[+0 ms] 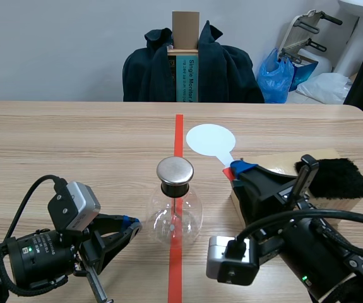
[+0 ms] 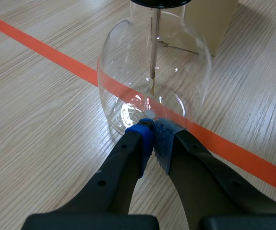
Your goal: Do the electroscope experiment.
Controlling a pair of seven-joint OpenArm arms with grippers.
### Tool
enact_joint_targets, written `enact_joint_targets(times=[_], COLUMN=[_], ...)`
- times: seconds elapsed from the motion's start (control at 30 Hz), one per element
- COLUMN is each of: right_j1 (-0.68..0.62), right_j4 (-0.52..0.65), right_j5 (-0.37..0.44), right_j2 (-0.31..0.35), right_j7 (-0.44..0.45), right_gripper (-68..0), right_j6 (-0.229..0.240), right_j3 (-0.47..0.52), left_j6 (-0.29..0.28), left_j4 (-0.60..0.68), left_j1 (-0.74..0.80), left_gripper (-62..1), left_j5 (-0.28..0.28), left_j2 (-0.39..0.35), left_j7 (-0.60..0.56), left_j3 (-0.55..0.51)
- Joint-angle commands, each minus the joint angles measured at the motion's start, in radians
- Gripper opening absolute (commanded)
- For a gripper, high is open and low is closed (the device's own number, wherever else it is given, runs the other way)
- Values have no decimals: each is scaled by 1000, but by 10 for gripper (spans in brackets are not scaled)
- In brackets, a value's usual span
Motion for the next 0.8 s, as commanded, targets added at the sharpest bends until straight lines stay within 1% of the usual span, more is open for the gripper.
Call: enact_joint_targets(times=[0.0,0.33,0.57,0.77], right_j1=[-5,-5,-5,-5], right_j4=[8,8,8,8], right_j5=[3,3,3,3], right_j2=[14,14,14,14], right_j7=[19,133,159,162], right_gripper=[-669,-669,-669,-669], right_j6=[-14,-14,-14,-14], right_j3=[9,9,9,9], left_j6=[3,3,3,3], left_j4=[15,15,15,15], left_j1=[-3,-3,-3,-3], left_gripper=[-582,-582,-582,-582], left_j5=[-7,-7,-7,-7], left_j2=[2,2,2,2], left_j7=[-10,-10,-10,-10], left_j3=[-5,-5,-5,-5])
